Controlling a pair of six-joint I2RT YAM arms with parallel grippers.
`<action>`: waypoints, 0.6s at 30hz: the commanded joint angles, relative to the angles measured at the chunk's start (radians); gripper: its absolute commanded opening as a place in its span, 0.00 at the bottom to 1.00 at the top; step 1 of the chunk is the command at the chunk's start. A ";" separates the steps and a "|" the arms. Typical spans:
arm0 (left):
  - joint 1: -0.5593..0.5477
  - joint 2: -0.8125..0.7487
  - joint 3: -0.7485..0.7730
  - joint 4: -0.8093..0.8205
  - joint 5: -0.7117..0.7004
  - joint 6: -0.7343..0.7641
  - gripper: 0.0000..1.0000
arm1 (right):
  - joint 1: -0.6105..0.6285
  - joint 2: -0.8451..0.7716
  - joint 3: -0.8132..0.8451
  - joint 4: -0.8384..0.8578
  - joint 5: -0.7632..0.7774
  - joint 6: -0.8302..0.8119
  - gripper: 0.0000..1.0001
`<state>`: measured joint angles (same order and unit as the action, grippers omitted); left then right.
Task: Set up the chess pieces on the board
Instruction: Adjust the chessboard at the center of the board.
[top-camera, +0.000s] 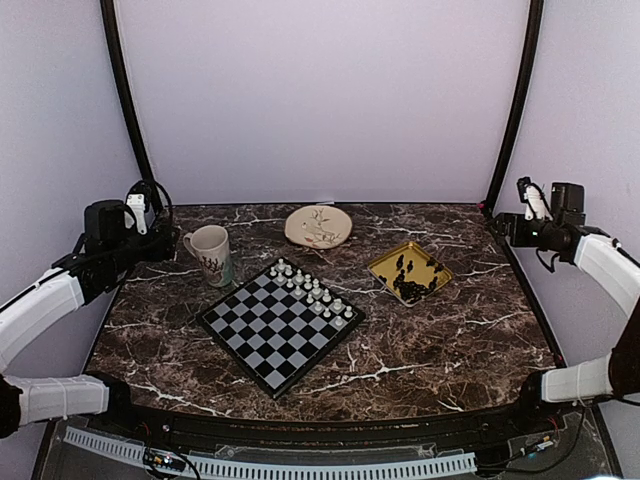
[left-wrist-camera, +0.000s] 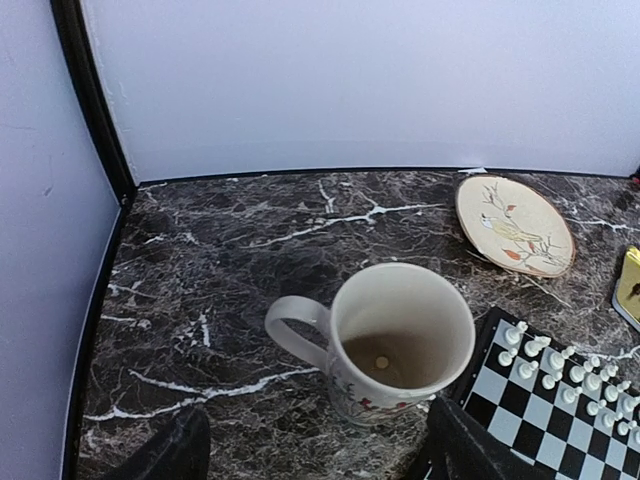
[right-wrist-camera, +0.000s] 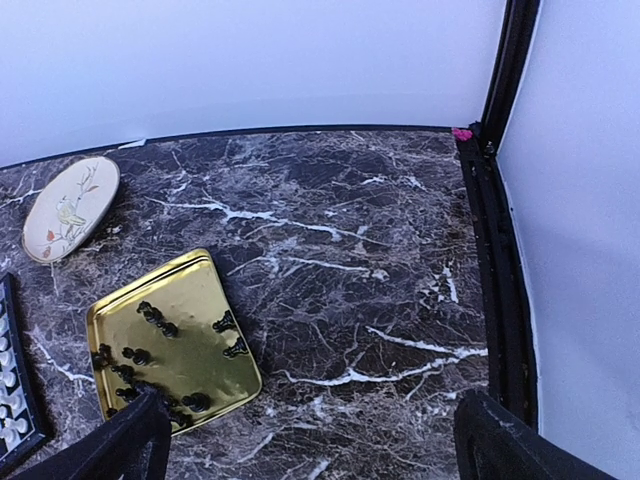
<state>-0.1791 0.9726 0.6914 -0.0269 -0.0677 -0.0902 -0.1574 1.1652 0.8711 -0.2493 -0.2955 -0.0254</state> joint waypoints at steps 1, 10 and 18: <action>-0.080 0.023 0.094 -0.076 0.049 0.049 0.77 | -0.005 0.043 0.071 0.006 -0.098 -0.028 0.99; -0.262 0.094 0.247 -0.195 0.111 -0.017 0.72 | 0.115 0.249 0.330 -0.151 -0.290 -0.161 0.85; -0.286 0.199 0.380 -0.592 -0.059 -0.292 0.76 | 0.394 0.402 0.453 -0.230 -0.282 -0.214 0.75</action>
<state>-0.4614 1.1385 1.0107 -0.3458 -0.0303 -0.2222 0.1249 1.5078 1.2682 -0.4217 -0.5526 -0.2016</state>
